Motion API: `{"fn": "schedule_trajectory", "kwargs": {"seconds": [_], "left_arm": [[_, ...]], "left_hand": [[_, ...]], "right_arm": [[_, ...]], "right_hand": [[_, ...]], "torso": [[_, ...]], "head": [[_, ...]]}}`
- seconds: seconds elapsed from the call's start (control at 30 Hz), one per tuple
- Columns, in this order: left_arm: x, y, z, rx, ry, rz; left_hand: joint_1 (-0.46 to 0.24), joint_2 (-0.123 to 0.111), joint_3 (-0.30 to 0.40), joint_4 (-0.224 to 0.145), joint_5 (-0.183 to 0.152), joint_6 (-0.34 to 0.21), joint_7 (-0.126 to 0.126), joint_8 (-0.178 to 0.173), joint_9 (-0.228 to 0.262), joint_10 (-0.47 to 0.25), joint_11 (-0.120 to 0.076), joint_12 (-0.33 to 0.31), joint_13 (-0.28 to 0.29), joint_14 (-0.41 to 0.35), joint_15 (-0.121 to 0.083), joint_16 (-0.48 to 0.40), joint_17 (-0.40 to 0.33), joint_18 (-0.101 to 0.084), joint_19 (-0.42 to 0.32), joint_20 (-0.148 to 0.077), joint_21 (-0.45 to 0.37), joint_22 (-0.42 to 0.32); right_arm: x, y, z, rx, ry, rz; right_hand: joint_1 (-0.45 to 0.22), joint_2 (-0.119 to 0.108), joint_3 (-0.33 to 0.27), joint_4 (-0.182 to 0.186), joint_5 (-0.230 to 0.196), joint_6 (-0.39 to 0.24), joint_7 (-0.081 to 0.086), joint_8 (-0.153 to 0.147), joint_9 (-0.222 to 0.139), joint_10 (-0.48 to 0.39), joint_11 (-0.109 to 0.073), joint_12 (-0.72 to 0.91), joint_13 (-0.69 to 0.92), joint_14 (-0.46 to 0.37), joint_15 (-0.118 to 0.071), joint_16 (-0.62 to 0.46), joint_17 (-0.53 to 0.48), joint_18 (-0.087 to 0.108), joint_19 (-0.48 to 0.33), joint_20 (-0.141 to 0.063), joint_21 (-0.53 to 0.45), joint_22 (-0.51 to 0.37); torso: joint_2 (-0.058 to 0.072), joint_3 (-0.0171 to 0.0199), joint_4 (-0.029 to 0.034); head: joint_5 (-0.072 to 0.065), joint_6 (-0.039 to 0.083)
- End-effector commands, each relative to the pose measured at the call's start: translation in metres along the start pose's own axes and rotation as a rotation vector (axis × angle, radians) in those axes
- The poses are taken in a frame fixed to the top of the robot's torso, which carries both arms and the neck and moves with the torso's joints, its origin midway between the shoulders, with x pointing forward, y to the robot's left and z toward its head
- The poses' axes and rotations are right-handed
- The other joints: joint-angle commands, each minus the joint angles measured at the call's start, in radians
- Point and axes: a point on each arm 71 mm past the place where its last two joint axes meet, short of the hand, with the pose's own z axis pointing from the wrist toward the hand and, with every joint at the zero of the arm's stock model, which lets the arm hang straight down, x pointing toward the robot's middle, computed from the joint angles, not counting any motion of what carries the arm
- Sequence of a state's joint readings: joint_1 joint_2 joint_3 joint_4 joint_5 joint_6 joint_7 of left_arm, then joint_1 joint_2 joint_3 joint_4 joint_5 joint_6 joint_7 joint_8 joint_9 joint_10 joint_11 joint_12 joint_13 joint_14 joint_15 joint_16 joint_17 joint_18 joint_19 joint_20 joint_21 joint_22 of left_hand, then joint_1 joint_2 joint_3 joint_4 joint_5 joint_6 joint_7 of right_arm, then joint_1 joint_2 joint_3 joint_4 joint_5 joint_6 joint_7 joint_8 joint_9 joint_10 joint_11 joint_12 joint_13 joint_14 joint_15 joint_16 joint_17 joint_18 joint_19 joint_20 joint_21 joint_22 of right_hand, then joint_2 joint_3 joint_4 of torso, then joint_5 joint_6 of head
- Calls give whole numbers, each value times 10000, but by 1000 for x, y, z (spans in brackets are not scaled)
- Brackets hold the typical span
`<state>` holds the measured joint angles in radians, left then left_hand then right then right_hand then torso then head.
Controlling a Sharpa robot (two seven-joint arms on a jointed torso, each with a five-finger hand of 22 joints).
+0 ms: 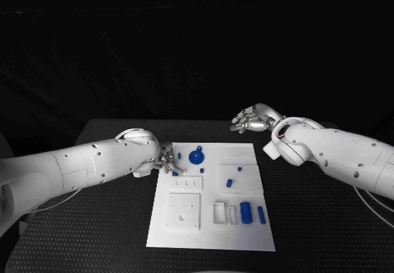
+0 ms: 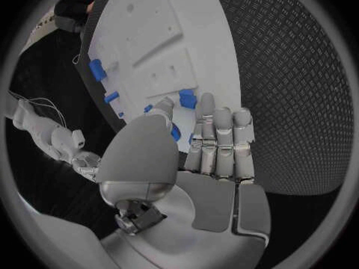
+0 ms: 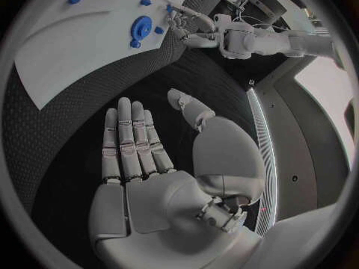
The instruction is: Assemble the parts on the task board
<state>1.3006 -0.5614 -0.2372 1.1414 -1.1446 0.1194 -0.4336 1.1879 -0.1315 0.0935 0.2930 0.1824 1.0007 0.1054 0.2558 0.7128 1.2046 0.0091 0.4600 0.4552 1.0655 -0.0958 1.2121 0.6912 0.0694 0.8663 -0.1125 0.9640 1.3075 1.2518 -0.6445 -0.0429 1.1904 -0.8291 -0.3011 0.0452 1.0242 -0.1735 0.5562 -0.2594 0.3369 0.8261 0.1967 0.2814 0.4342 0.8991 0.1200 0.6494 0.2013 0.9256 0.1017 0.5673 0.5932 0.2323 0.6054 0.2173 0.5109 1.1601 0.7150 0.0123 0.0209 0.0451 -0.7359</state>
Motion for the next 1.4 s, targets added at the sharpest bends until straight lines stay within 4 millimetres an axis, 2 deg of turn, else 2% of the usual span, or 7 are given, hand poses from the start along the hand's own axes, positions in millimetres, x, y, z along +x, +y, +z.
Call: {"fn": "schedule_trajectory", "kwargs": {"seconds": [0.03, 0.23, 0.43, 0.57, 0.8, 1.2, 1.4], "left_arm": [[1, -3, 1, -253, 188, 607], [1, -1, 2, -412, 173, 739], [1, 1, 2, -426, 243, 787], [3, -2, 3, -423, 463, 891], [6, -5, 5, -477, 477, 1024], [6, -7, 7, -223, 294, 782], [4, -7, 7, -130, 166, 674]], "left_hand": [[-368, -93, 21, 13, -86, 10, -49, 126, -37, 8, -44, 102, 39, 42, -57, 86, 19, 79, 98, -813, -30, 174], [-791, -228, 197, 6, 41, -60, -57, 289, -89, -38, -64, 204, 92, 43, -82, 154, 47, 86, 128, -859, -8, 193], [-618, -151, 329, -44, 2396, -139, -66, 605, -120, -125, -62, 366, 179, -39, -77, 306, 126, 50, -12, -845, 102, 229], [-351, -74, 175, -82, 3187, -139, -131, 996, -6, -147, -115, 676, 352, -106, -124, 526, 236, 18, -102, -866, 206, 227], [47, -92, -67, -53, 3045, -285, -233, 1788, 137, -274, -241, 1407, 705, -108, -252, 1032, 400, -12, -98, -973, 399, 208], [182, -129, -54, -58, 2861, -372, -234, 1933, 100, -346, -253, 1531, 737, -124, -264, 1090, 384, -14, -80, -1003, 431, 201], [1026, 168, 36, -160, 2850, -704, -111, 1860, -149, -681, -145, 1419, 606, -158, -172, 1120, 320, -24, -139, -980, 462, 203]], "right_arm": [[2, 1, 0, -84, 98, -62], [2, 1, 1, -84, 115, -61], [2, 1, 0, -84, 118, -60], [3, 2, 1, -91, 124, -58], [3, 2, 1, -101, 135, -54], [3, 2, 1, -101, 145, -48], [3, 2, 0, -95, 149, -45]], "right_hand": [[-30, 25, -57, -24, 47, 0, 14, 18, -15, -29, 50, 37, -16, -52, 27, -44, 9, 79, -14, 83, -47, 15], [-30, 24, -58, -23, 49, -2, 15, 18, -18, -30, 50, 38, -22, -55, 27, -47, 10, 79, -16, 84, -50, 16], [-24, 24, -56, -24, 77, -2, 16, 18, -22, -33, 51, 42, -34, -60, 29, -53, 11, 81, -21, 87, -56, 20], [-21, 24, -54, -23, 126, -3, 17, 19, -29, -34, 53, 48, -50, -62, 30, -58, 15, 82, -26, 91, -64, 25], [-22, 26, -55, -18, 175, -3, 17, 20, -36, -35, 54, 56, -68, -64, 32, -63, 19, 84, -28, 95, -70, 32], [-41, 31, -63, -2, 201, -1, 18, 22, -40, -33, 55, 62, -79, -63, 34, -66, 22, 84, -26, 101, -73, 37], [-51, 33, -67, 6, 211, 0, 18, 23, -42, -33, 55, 65, -86, -63, 34, -67, 24, 85, -26, 102, -75, 40]], "torso": [[2, -2, 13], [0, -3, -3], [-6, 1, 11], [-4, 1, 15], [-1, -4, 4], [-5, 3, 11], [-9, 5, 11]], "head": [[-16, -14], [-14, -14], [-17, -37], [-17, -41], [-10, -36], [-40, -39], [-45, -12]]}}
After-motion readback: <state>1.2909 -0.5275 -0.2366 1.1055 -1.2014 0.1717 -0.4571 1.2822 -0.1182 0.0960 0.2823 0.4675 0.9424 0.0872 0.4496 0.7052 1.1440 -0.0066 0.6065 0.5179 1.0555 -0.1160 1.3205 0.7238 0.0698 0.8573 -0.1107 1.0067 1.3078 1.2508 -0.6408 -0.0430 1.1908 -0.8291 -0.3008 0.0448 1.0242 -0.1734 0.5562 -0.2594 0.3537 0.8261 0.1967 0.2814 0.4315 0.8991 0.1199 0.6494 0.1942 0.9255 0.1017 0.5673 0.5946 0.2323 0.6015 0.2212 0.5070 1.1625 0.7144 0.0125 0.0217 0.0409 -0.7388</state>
